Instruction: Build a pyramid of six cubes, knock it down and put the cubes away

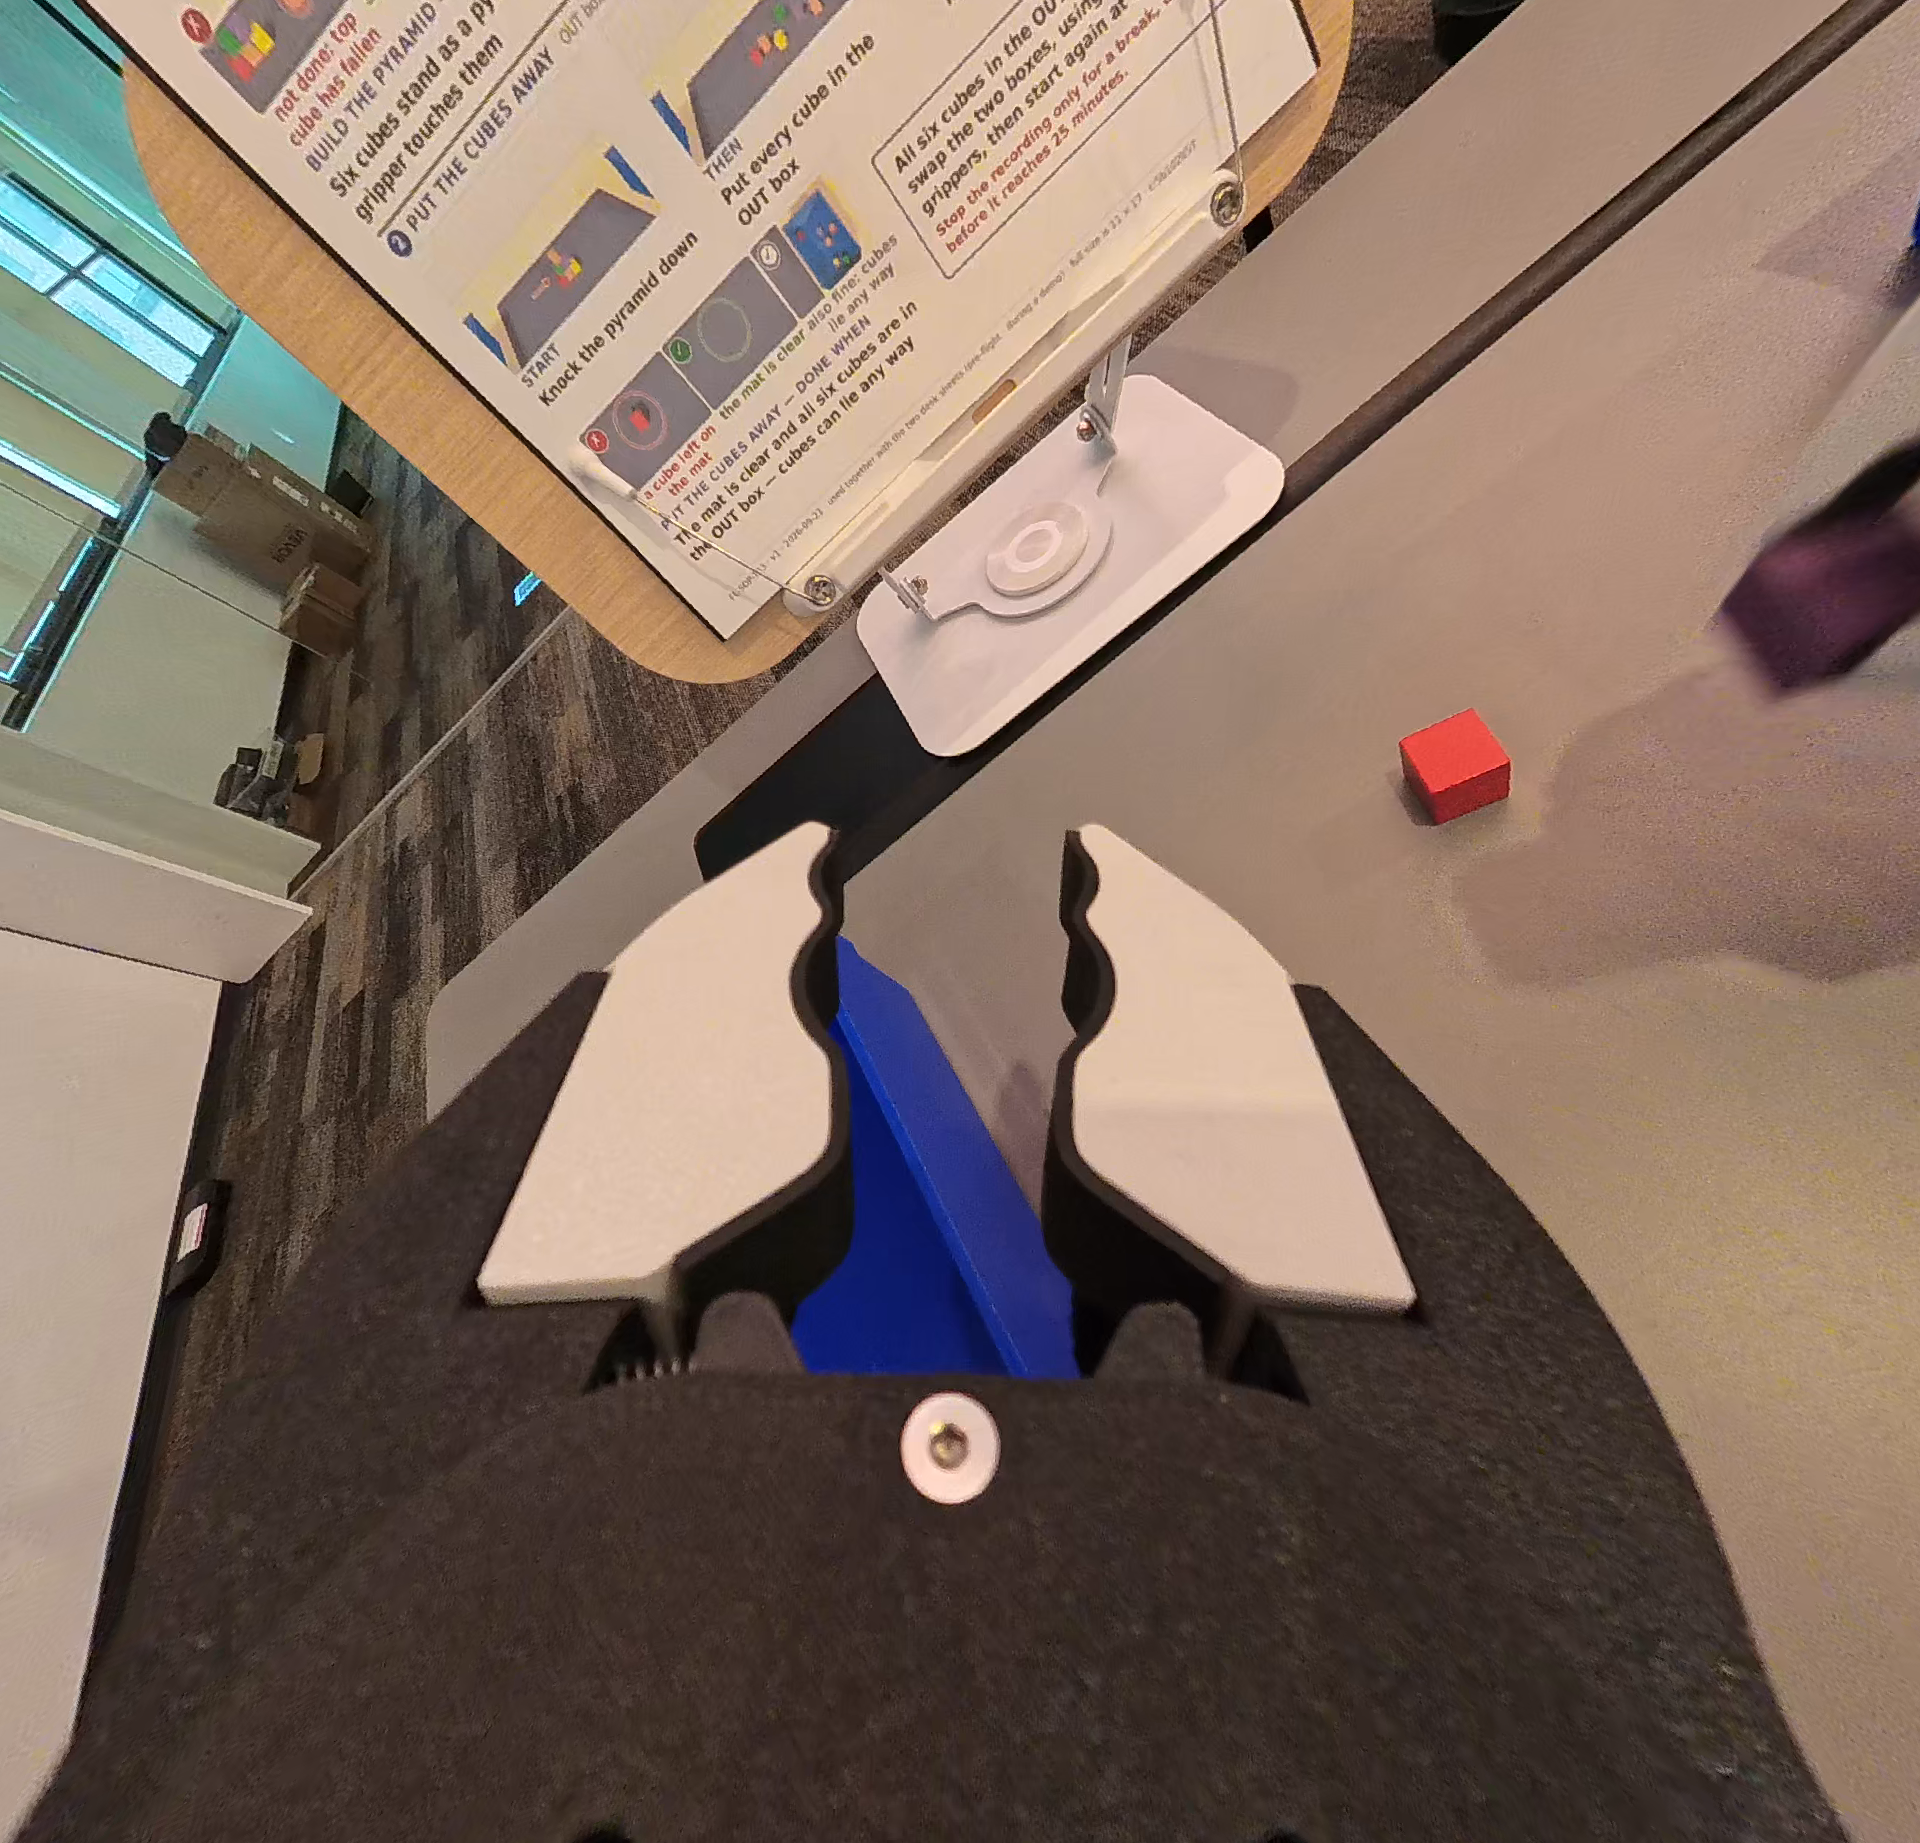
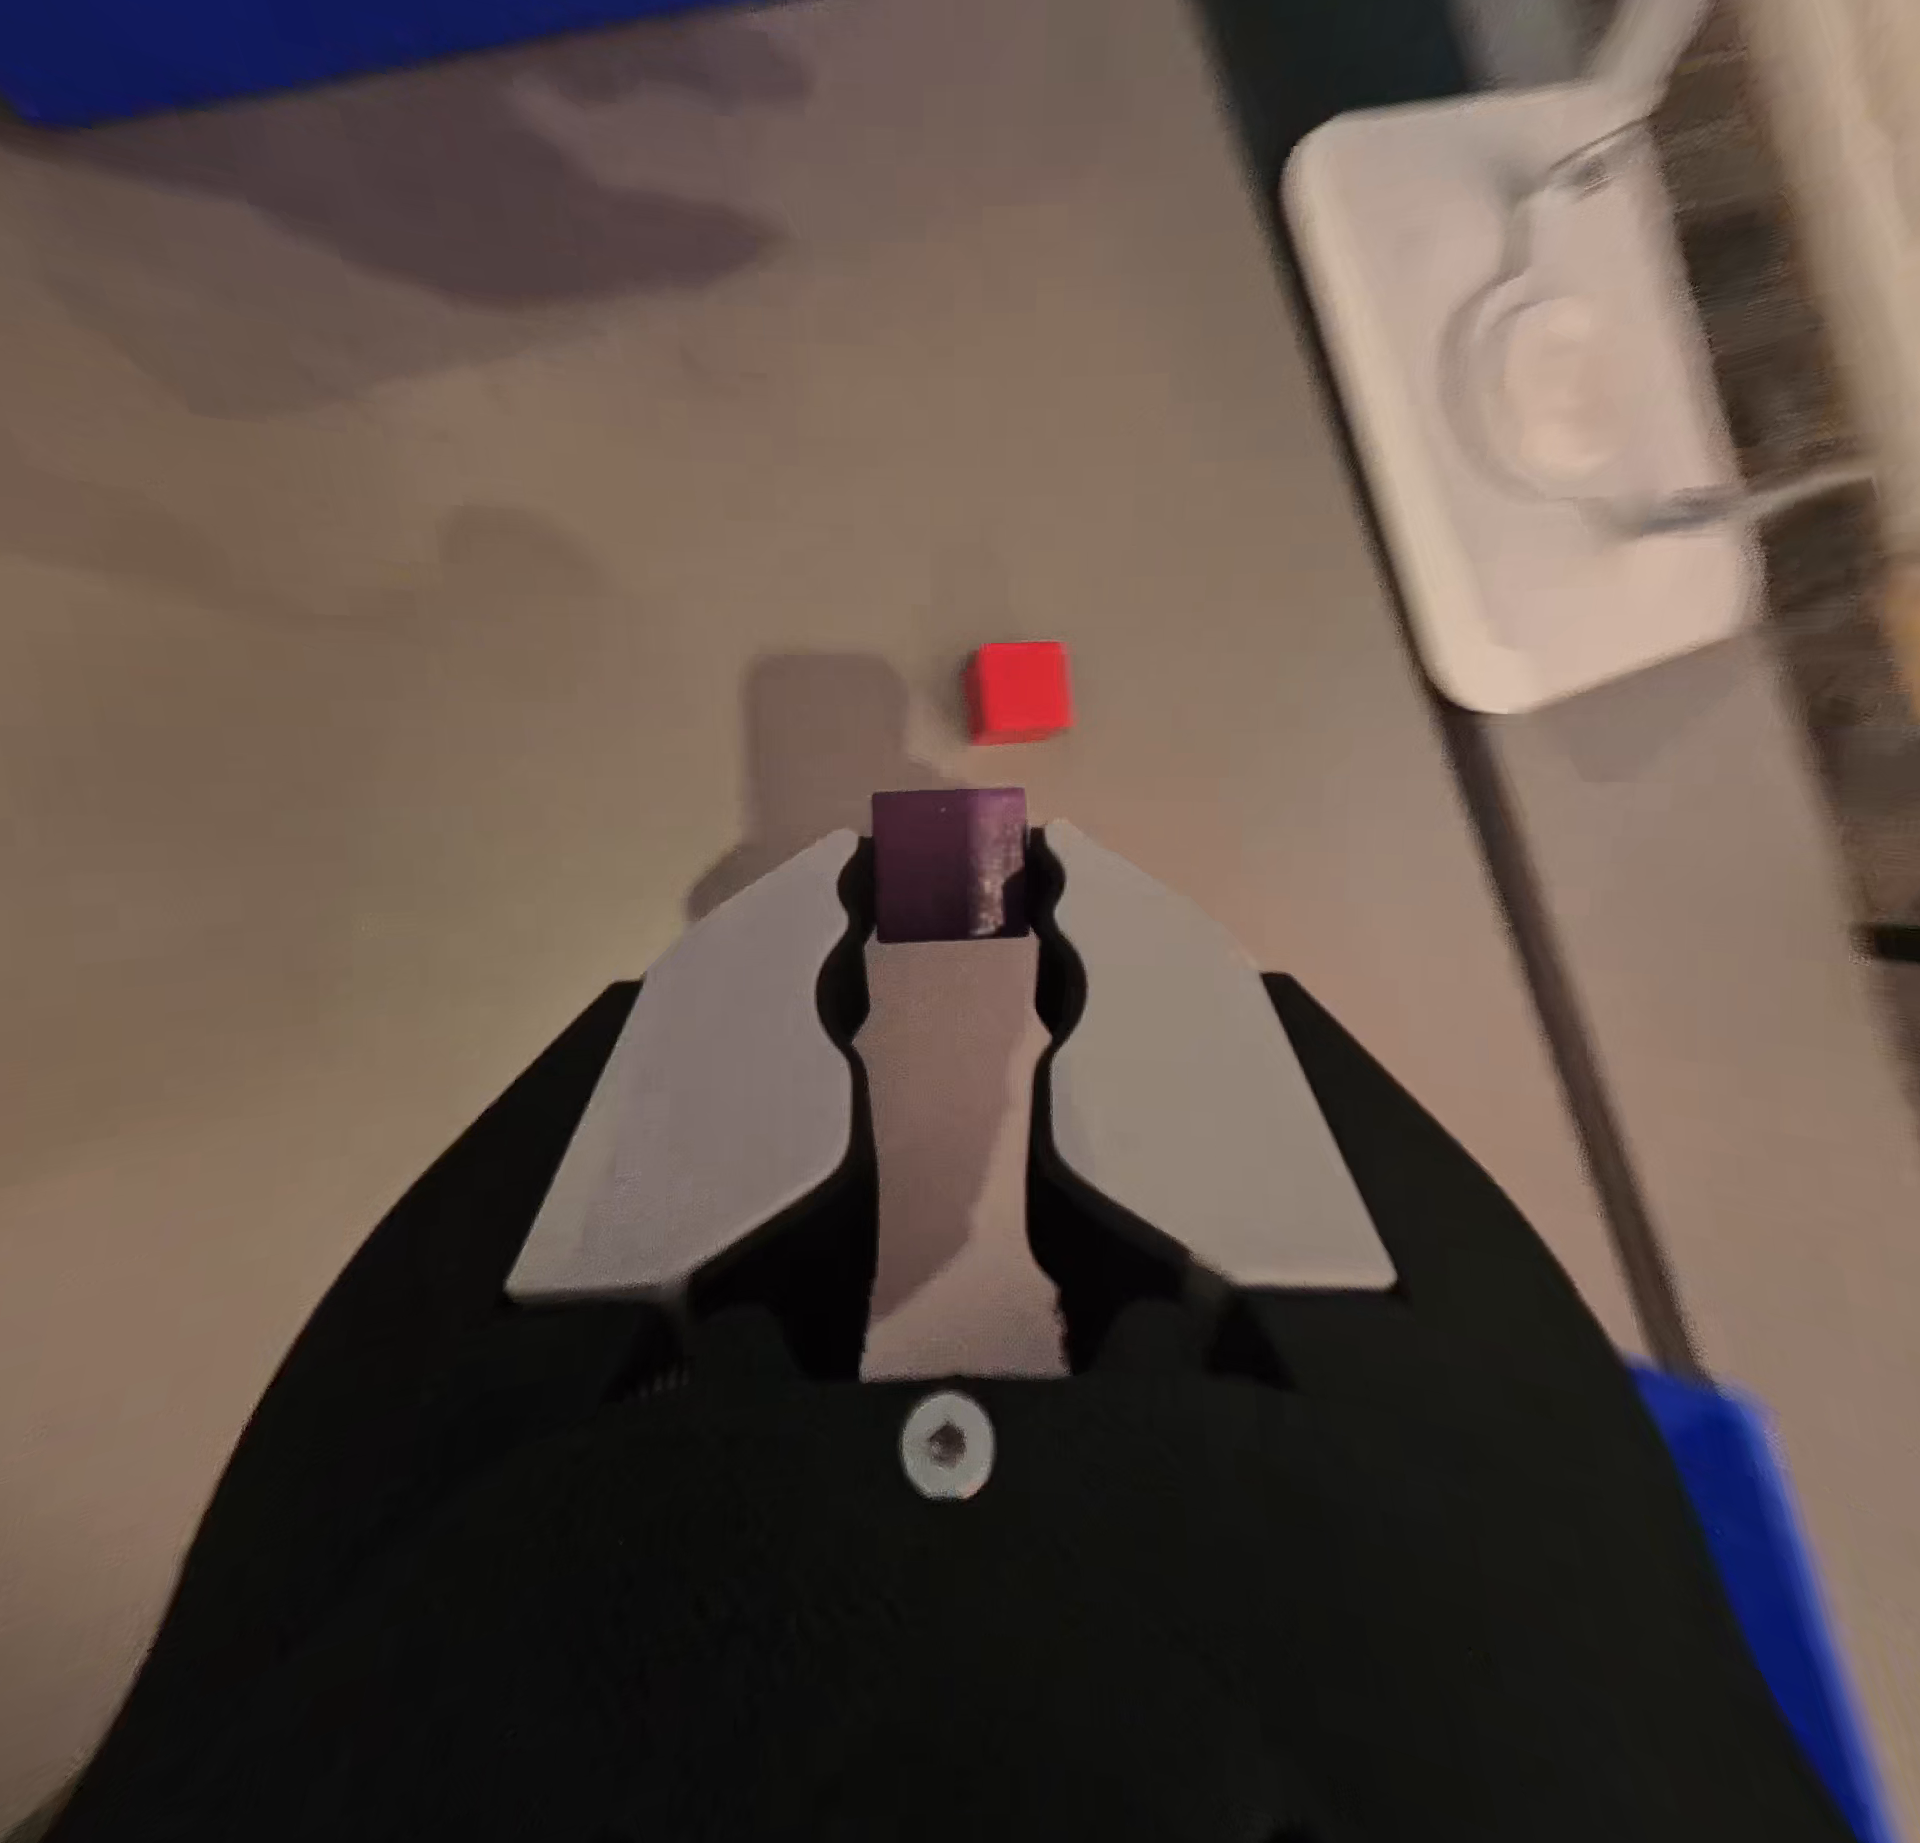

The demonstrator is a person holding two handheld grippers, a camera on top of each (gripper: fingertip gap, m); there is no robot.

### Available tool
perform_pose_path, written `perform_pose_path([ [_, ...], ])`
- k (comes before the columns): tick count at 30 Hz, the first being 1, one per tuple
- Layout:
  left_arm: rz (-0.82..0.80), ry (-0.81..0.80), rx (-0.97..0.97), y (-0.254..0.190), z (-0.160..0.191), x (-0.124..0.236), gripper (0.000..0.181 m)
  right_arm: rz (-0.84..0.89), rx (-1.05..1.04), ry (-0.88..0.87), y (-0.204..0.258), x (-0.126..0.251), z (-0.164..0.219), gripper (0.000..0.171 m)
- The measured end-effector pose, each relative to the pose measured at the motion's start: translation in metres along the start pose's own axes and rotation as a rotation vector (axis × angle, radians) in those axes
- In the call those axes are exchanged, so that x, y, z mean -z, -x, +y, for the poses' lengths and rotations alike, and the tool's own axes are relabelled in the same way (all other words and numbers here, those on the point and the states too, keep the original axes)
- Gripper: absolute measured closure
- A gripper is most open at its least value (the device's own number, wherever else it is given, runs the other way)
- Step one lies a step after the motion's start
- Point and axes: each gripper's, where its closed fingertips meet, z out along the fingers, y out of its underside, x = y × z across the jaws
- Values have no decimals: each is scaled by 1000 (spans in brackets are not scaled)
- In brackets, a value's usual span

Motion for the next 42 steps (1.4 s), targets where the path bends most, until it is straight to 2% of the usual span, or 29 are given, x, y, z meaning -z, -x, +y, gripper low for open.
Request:
perform_pose_path([
  [2,2,2,0,0,0,1,141,114,-46,-44,-22,63,2,142],
  [3,1,0,2,0,0,2,141,202,-90,-41,-39,94,17,142],
  [5,6,-15,7,0,-3,4,142,363,-223,-24,-72,144,63,142],
  [6,10,-21,9,-1,-4,4,142,357,-313,8,-78,154,93,142],
  [8,10,-25,7,-1,-5,4,142,239,-435,117,-78,146,157,142],
  [10,8,-31,9,-2,-6,5,142,148,-374,238,-77,118,213,142],
  [12,13,-31,8,-4,-6,5,143,18,-362,326,-62,91,248,141],
  [15,13,-26,0,-5,-6,5,143,-16,-390,323,-64,71,262,141],
  [21,15,-10,-17,-9,-4,2,142,-25,-441,350,-65,60,279,139],
  [23,15,-8,-17,-8,-3,3,142,-19,-459,299,-70,61,271,127],
  [27,12,-9,-9,-5,-3,3,142,208,-380,217,-99,105,232,128],
  [30,7,-9,-2,-2,-2,3,142,447,-299,60,-116,149,156,128],
  [32,4,-6,2,0,-1,3,142,442,-248,-153,-103,151,86,125],
  [34,2,1,5,1,0,2,142,307,-198,-335,-74,127,23,121],
  [36,0,9,7,3,3,2,142,184,-219,-430,-51,84,-17,119],
  [39,-1,14,18,7,5,1,142,120,-285,-403,-39,-2,-28,118],
  [42,-4,24,23,9,8,0,141,19,-292,-368,-22,-59,-24,122],
])
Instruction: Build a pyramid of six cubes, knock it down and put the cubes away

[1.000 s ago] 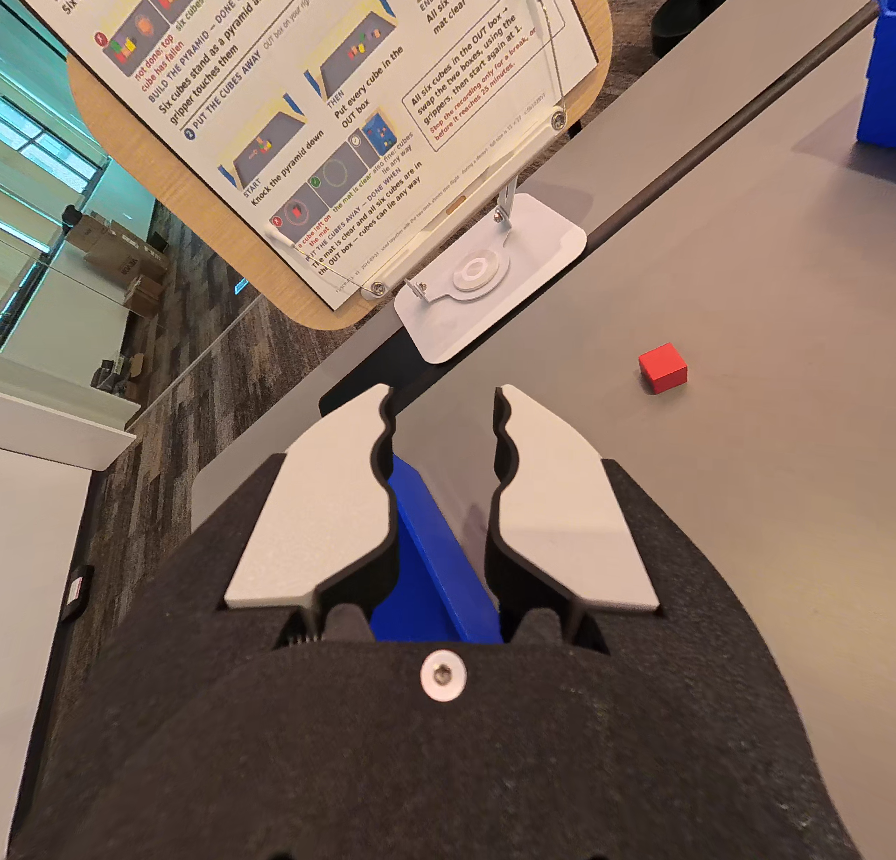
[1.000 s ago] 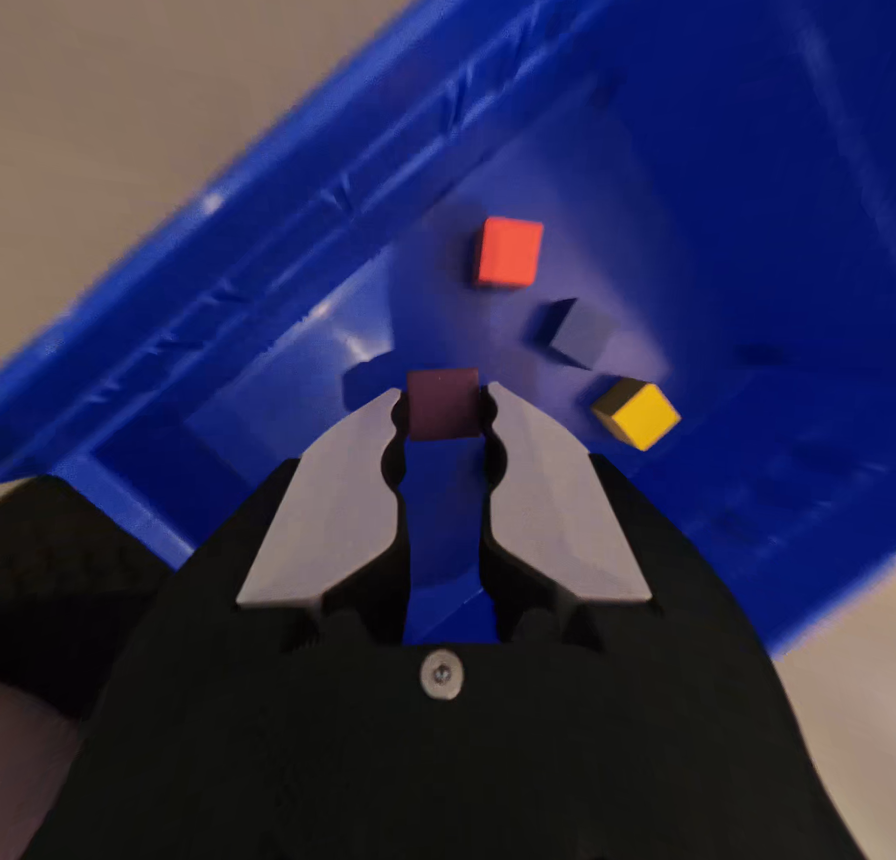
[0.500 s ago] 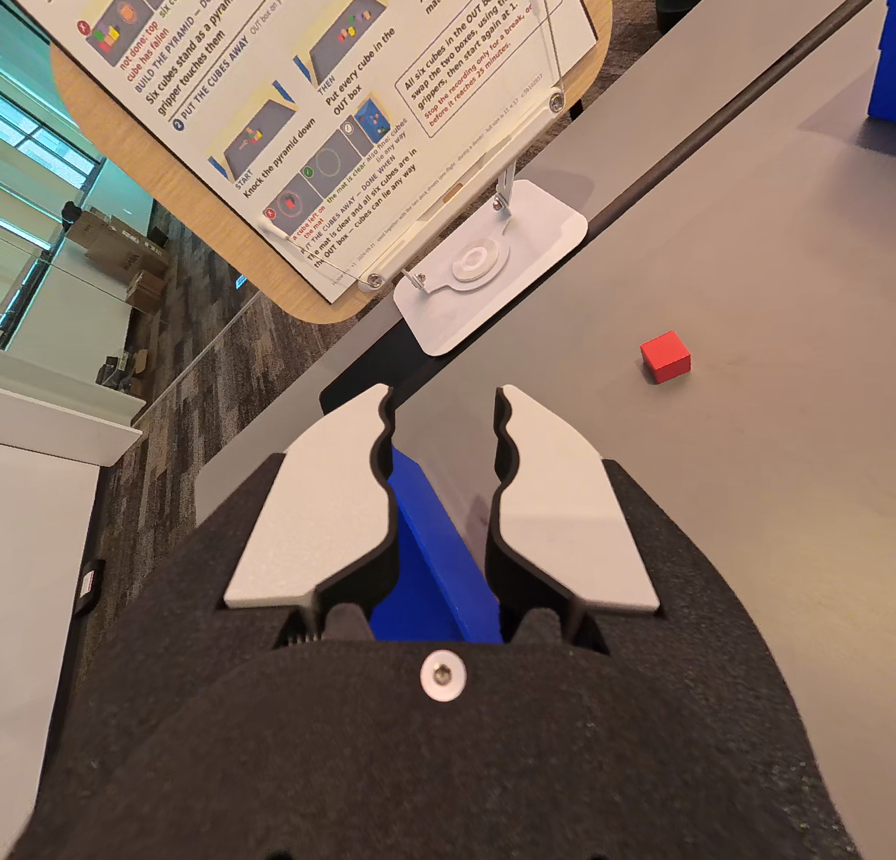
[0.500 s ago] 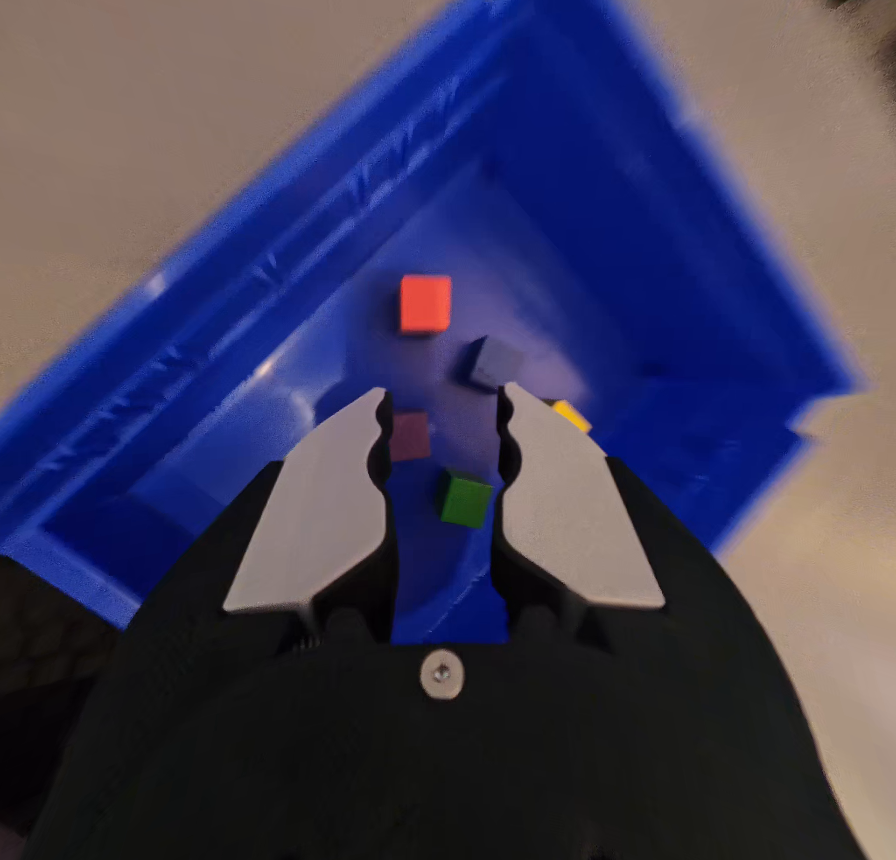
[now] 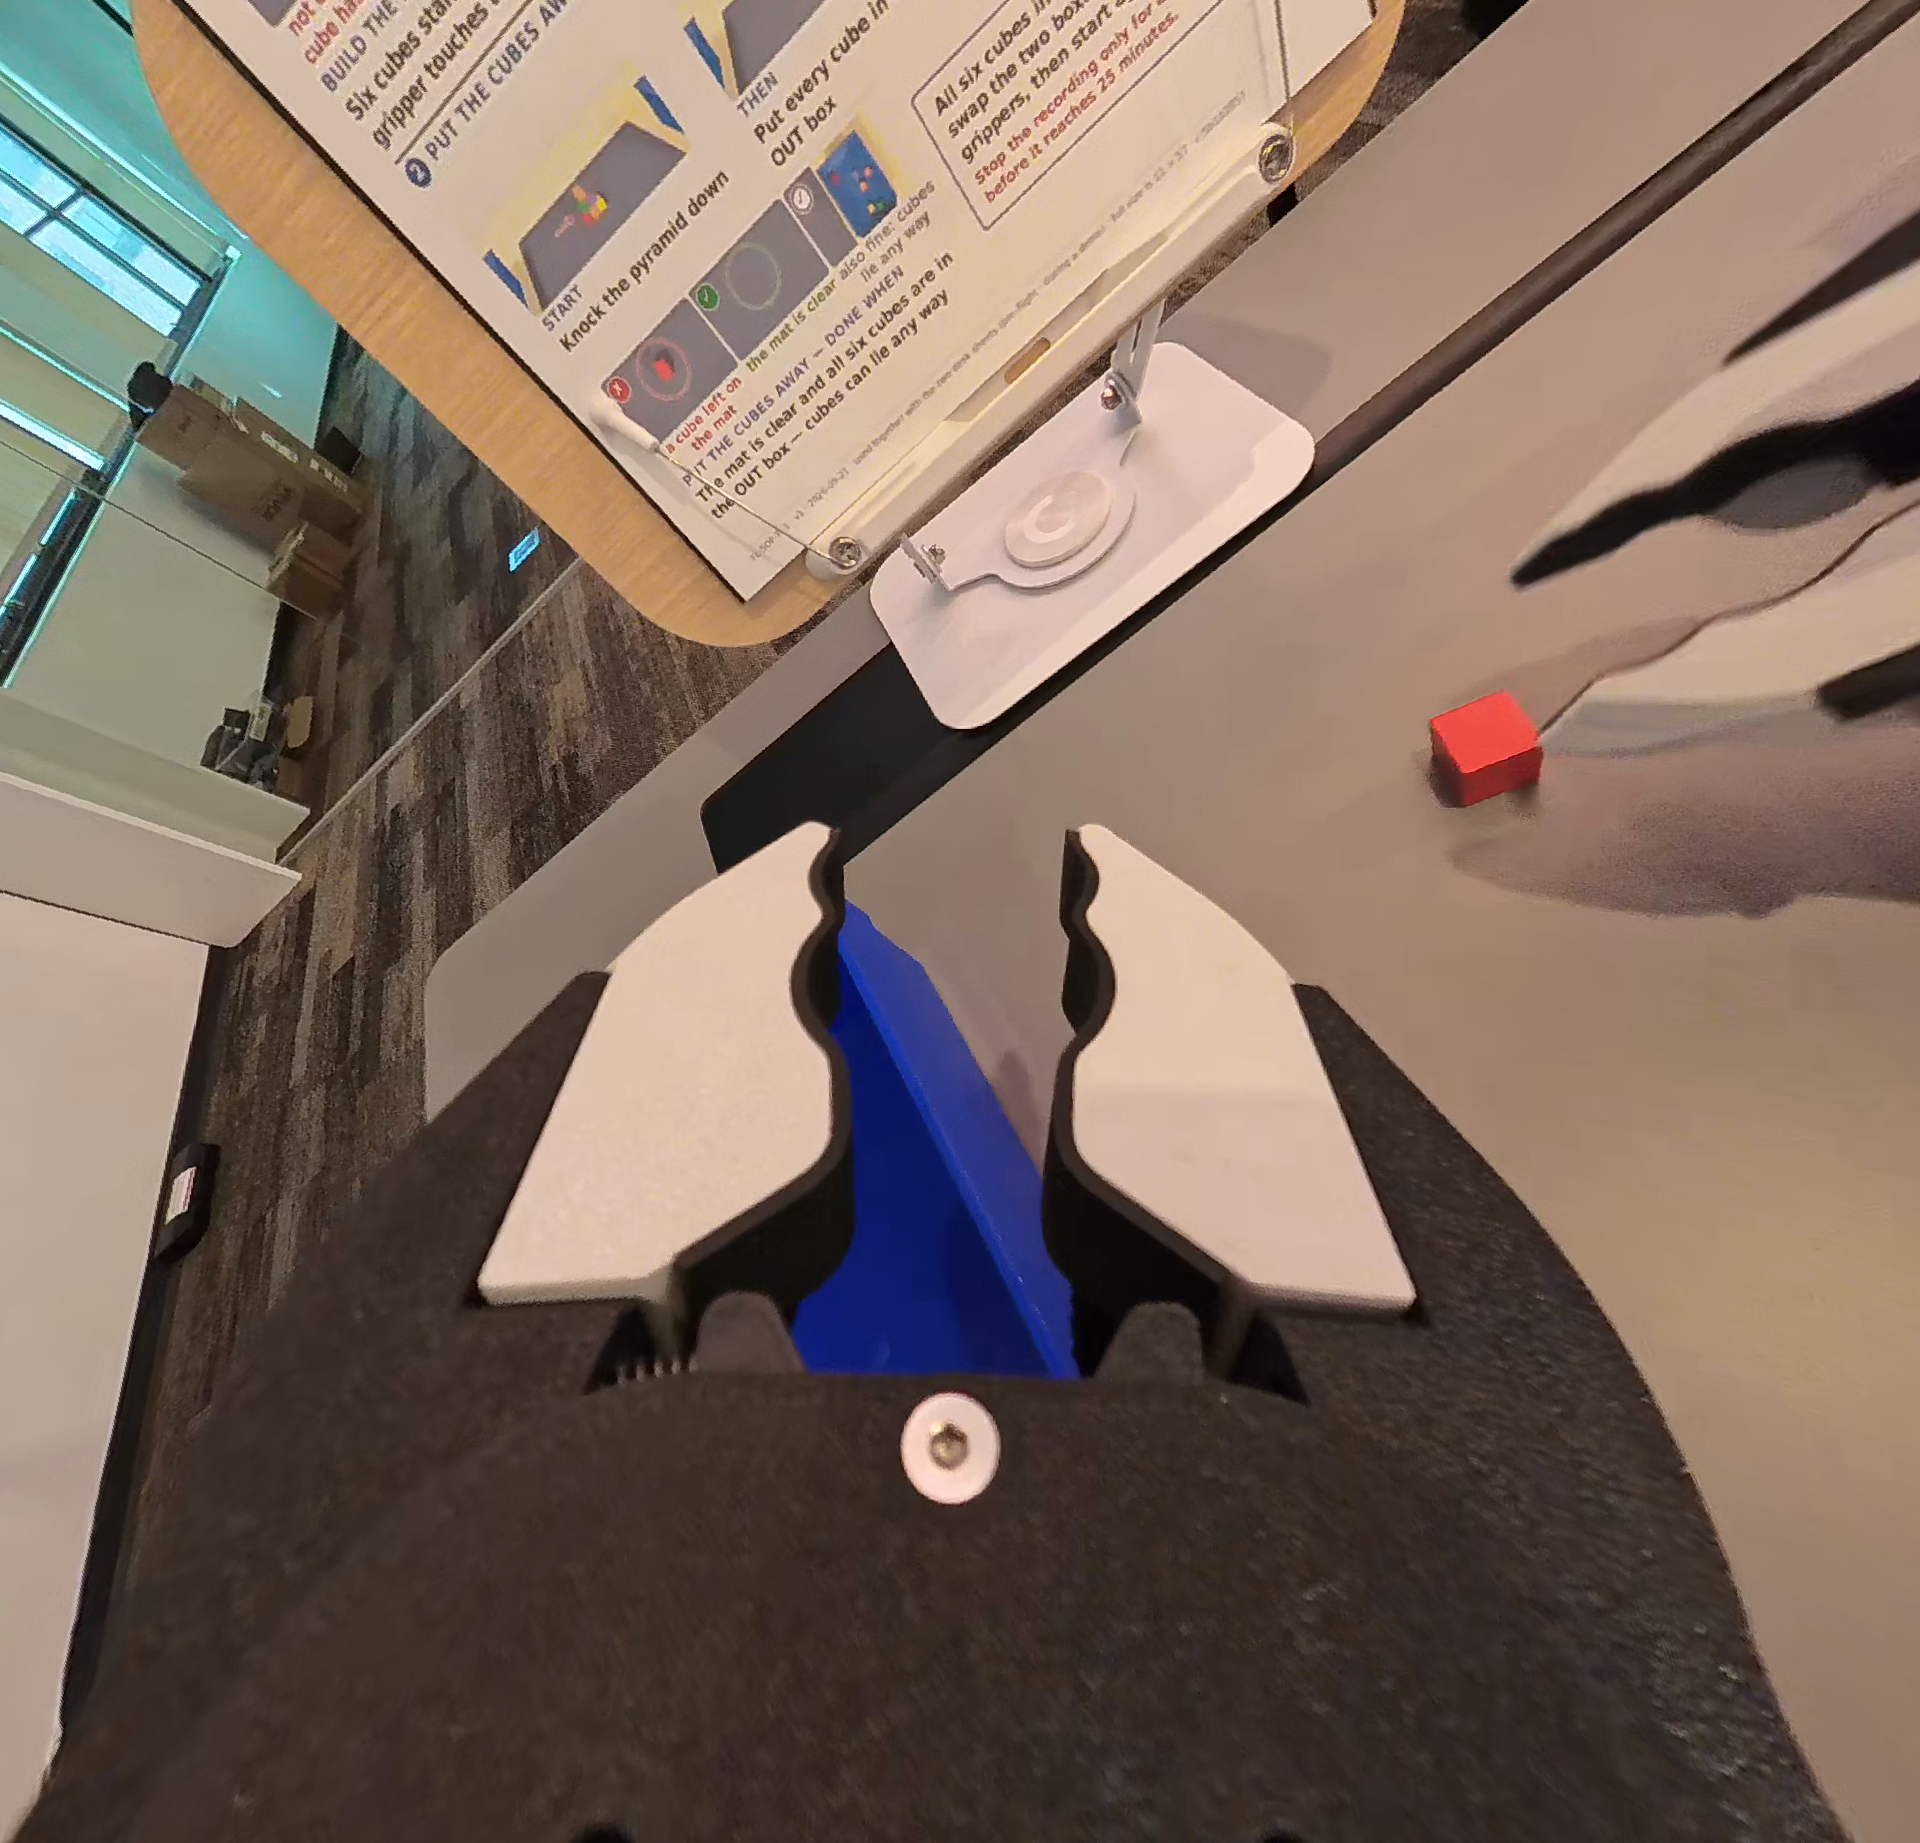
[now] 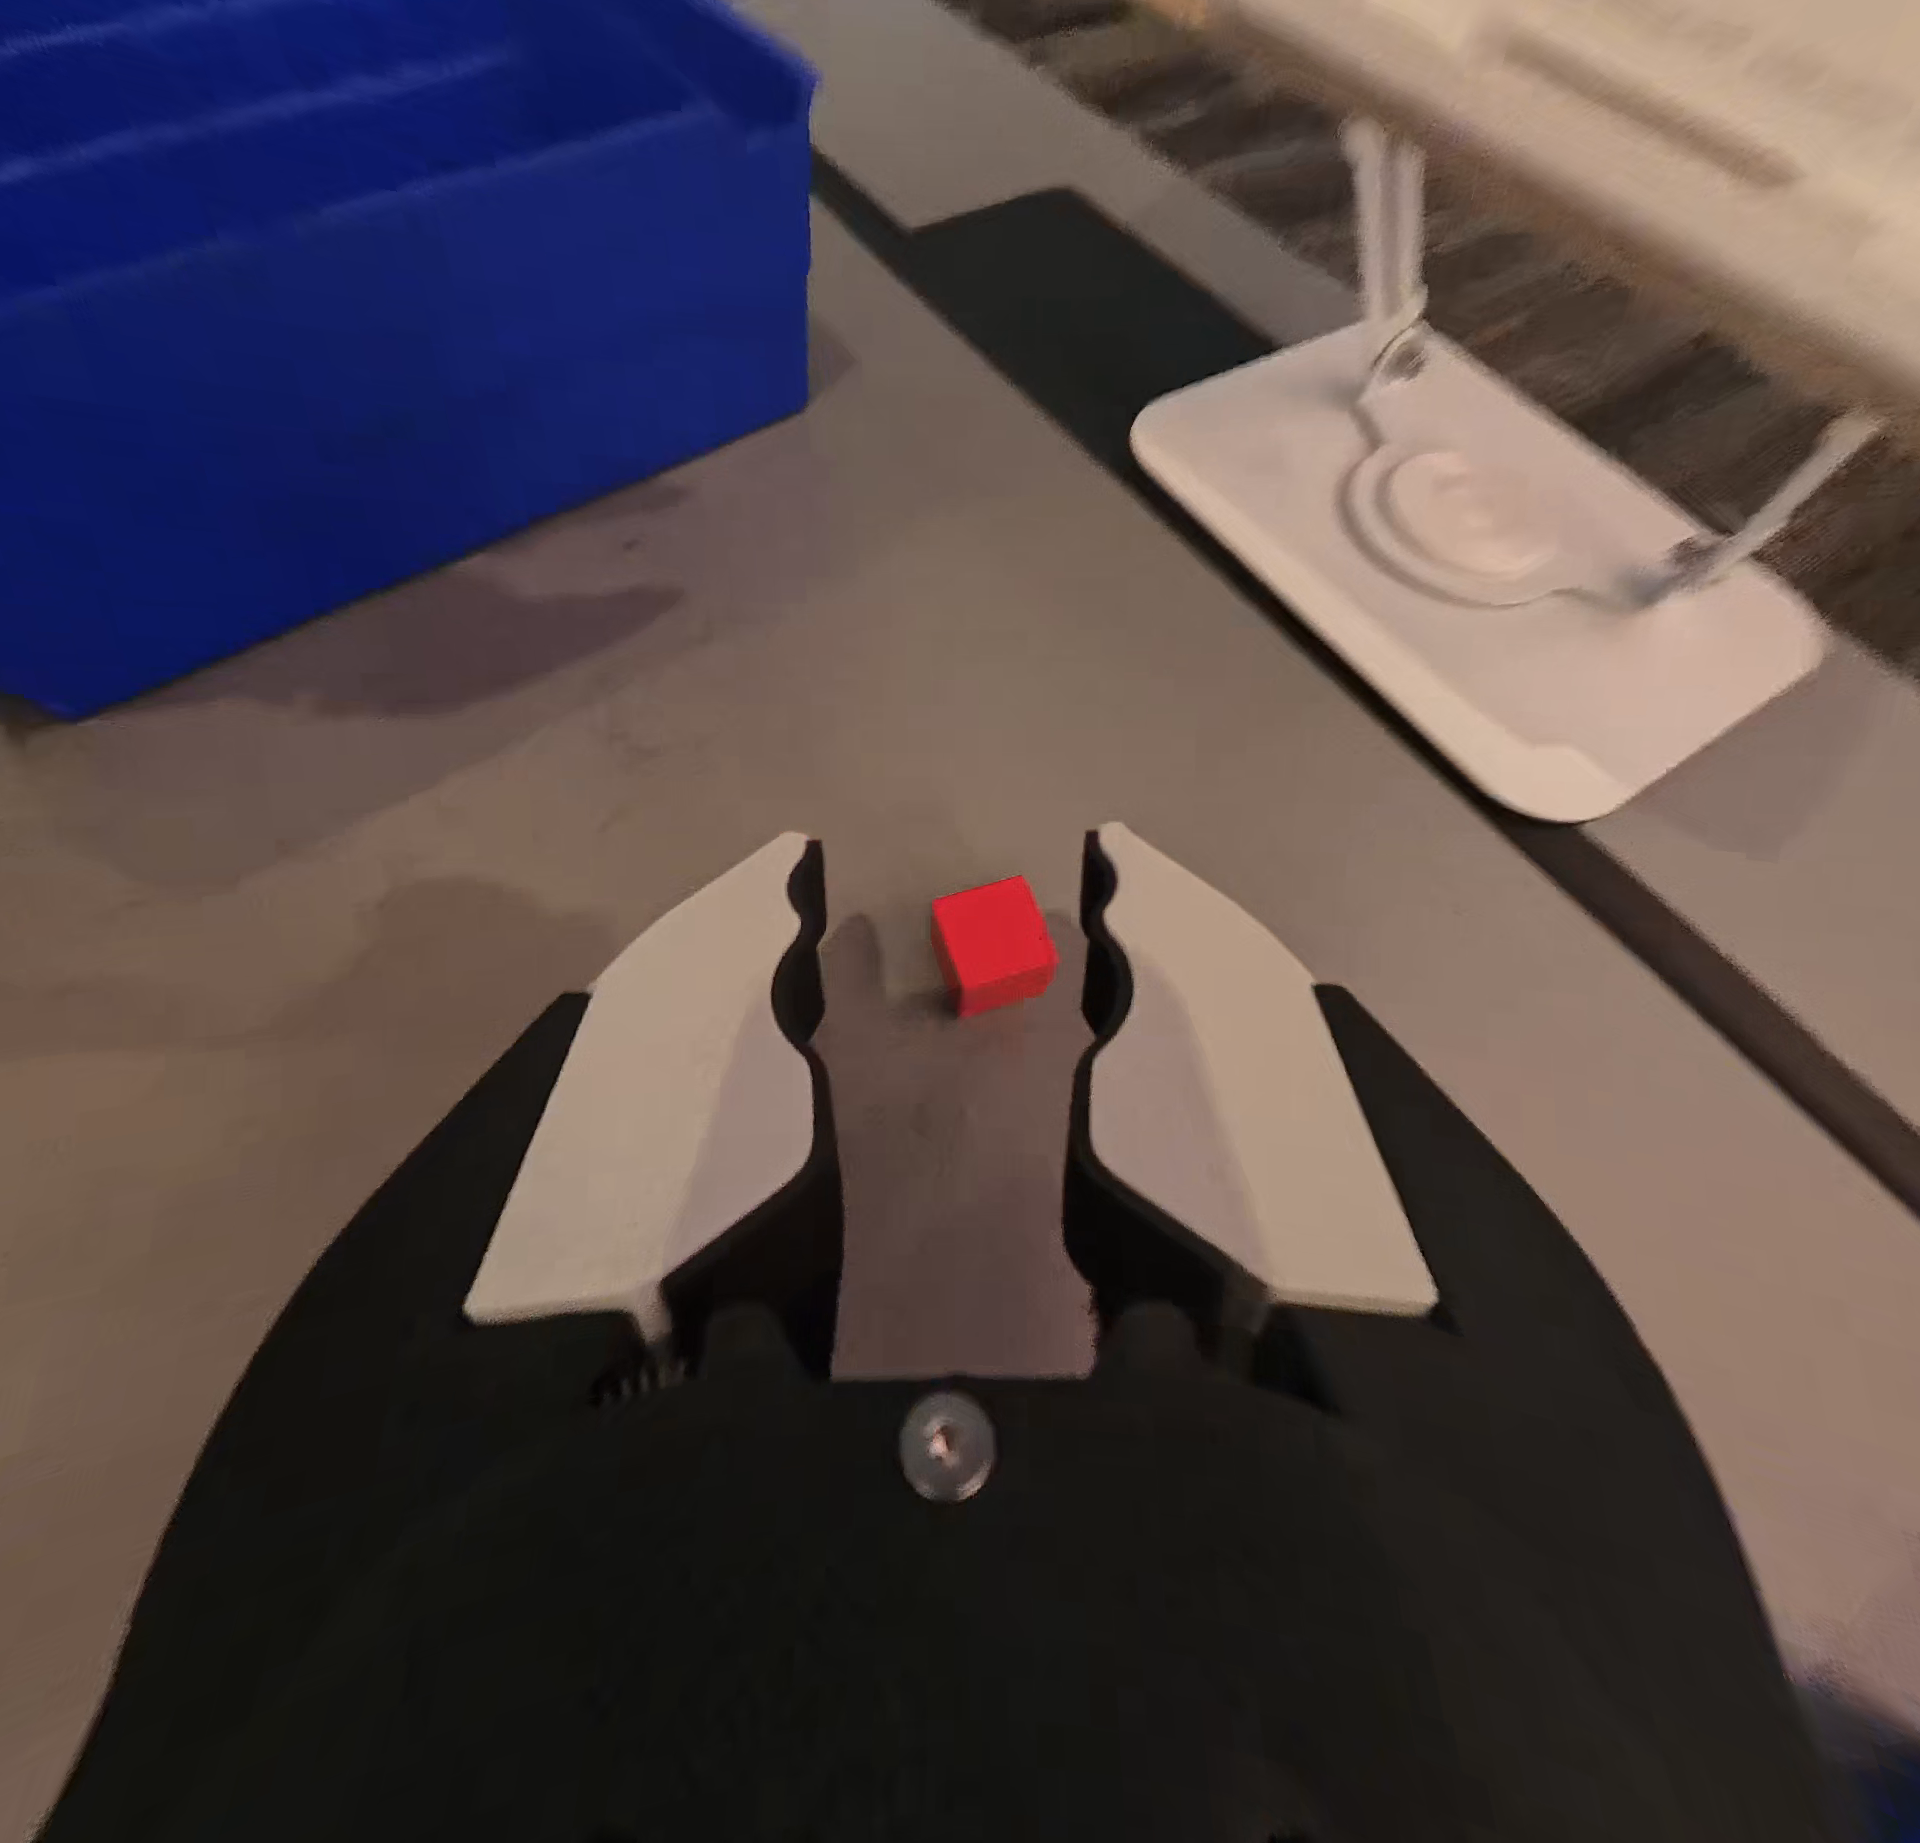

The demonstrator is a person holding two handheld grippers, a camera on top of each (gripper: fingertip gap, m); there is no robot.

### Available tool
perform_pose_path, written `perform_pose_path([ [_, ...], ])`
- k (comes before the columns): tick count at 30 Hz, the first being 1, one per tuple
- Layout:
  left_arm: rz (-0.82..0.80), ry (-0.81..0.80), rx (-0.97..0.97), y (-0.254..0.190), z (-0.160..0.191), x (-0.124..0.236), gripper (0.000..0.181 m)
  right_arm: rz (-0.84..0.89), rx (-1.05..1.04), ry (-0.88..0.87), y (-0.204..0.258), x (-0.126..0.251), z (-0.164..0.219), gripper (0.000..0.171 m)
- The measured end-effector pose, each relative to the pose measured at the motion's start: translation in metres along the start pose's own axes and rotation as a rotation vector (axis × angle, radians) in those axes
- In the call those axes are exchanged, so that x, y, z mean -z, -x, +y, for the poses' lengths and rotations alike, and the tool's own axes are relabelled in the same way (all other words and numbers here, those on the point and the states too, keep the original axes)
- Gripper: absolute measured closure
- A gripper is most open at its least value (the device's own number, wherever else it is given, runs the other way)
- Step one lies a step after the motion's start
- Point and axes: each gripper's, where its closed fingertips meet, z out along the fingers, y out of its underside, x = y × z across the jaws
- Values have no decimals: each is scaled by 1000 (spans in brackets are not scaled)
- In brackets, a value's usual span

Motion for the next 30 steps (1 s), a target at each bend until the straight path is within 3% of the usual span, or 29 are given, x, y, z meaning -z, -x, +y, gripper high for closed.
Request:
perform_pose_path([
  [8,10,2,-19,-5,-1,-3,141,3,37,215,-5,-42,51,122],
  [11,13,0,-24,-7,-2,-4,141,17,43,258,-10,-48,64,136],
  [18,10,-1,-23,-8,-2,-6,141,-36,2,234,-3,-39,52,141],
  [23,8,-8,-35,-12,-5,-5,141,-15,51,162,0,11,6,141],
  [27,13,-3,-47,-16,-4,-5,141,78,148,160,-14,96,-26,141],
  [30,19,-5,-49,-18,-5,-4,141,115,129,207,-31,167,-13,141],
])
